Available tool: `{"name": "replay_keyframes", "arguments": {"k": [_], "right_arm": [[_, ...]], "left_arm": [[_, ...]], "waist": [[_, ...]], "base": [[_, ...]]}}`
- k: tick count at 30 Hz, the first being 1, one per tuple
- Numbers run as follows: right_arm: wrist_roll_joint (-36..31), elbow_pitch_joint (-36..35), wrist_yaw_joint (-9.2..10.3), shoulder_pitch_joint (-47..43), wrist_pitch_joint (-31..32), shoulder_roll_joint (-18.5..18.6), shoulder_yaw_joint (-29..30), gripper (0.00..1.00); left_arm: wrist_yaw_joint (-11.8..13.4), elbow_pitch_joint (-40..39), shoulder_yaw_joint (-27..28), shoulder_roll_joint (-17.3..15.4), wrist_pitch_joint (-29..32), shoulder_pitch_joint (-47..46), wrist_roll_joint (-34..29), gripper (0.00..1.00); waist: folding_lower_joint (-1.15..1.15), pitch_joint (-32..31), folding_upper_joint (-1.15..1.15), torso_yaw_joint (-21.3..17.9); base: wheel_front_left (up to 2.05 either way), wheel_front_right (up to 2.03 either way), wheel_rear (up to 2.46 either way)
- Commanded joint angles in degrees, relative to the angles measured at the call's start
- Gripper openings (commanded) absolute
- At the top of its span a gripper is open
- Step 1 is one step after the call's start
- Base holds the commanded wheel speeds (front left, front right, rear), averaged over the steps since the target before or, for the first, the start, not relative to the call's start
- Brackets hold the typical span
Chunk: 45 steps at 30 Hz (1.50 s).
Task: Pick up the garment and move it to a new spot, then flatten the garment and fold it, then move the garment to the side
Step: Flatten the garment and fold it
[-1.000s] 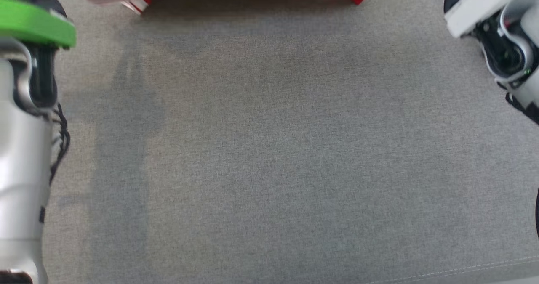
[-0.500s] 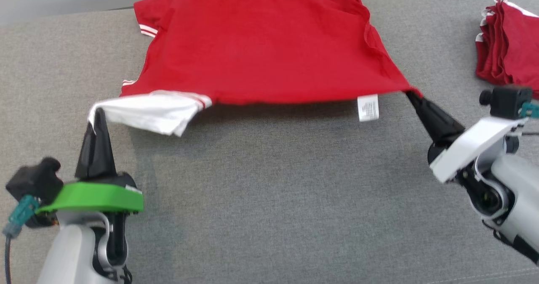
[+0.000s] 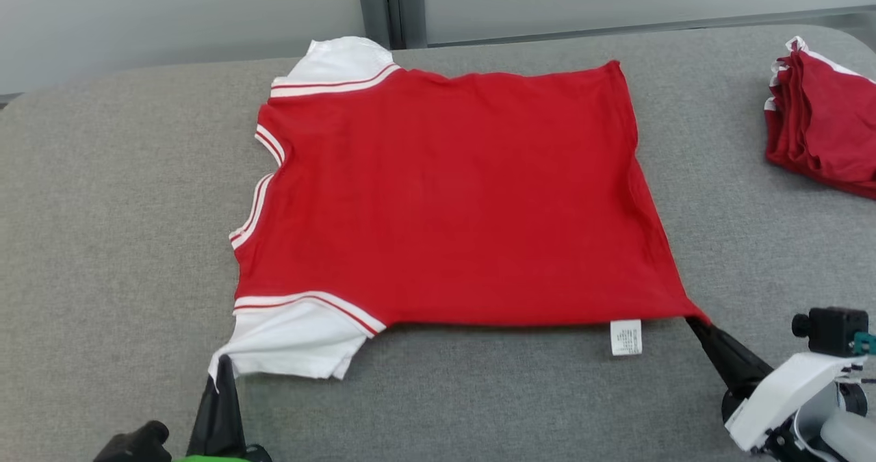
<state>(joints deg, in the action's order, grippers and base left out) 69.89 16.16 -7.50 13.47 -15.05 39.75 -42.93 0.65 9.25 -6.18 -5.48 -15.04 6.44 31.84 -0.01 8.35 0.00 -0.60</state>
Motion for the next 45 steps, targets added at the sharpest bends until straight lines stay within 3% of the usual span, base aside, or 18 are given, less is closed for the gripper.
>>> {"name": "replay_keyframes", "arguments": {"k": [1,12,18,31,44,45], "right_arm": [[-0.77,-0.39,0.04,-1.61,-0.14,0.23,0.25,0.00],[-2.45,-3.14,0.04,-12.17,2.03,0.39,4.10,0.00],[-3.75,-4.42,0.04,-13.51,3.95,-1.44,7.05,0.00],[-4.36,-5.99,0.04,-6.44,8.78,-5.08,12.76,0.00],[-6.57,2.56,0.04,6.50,10.21,-10.10,12.86,0.00],[-6.71,3.36,0.04,7.19,9.85,-10.43,12.77,0.33]], "left_arm": [[-0.39,0.07,-0.33,0.10,-0.16,1.23,-0.60,0.00],[-0.10,-2.12,-0.09,-0.43,0.12,6.72,-2.26,0.00],[-0.29,-2.82,-1.17,-1.46,1.21,4.30,-3.06,0.00],[-4.41,2.00,-5.00,-8.05,6.38,-13.50,-8.34,0.00],[-7.08,19.51,-8.29,-8.82,5.88,-31.00,-9.19,0.00],[-7.18,21.01,-8.96,-8.86,5.50,-31.93,-9.65,0.23]], "waist": [[0.01,-0.90,0.00,0.49],[0.01,-3.57,0.00,0.97],[0.01,-3.59,0.00,0.70],[0.01,-0.03,0.00,-1.37],[0.01,4.67,0.00,-3.91],[0.01,4.79,0.00,-3.93]], "base": [[0.00,0.00,0.00],[0.00,0.00,0.00],[0.00,0.00,0.00],[0.00,0.00,0.00],[0.00,0.00,0.00],[0.00,0.00,0.00]]}}
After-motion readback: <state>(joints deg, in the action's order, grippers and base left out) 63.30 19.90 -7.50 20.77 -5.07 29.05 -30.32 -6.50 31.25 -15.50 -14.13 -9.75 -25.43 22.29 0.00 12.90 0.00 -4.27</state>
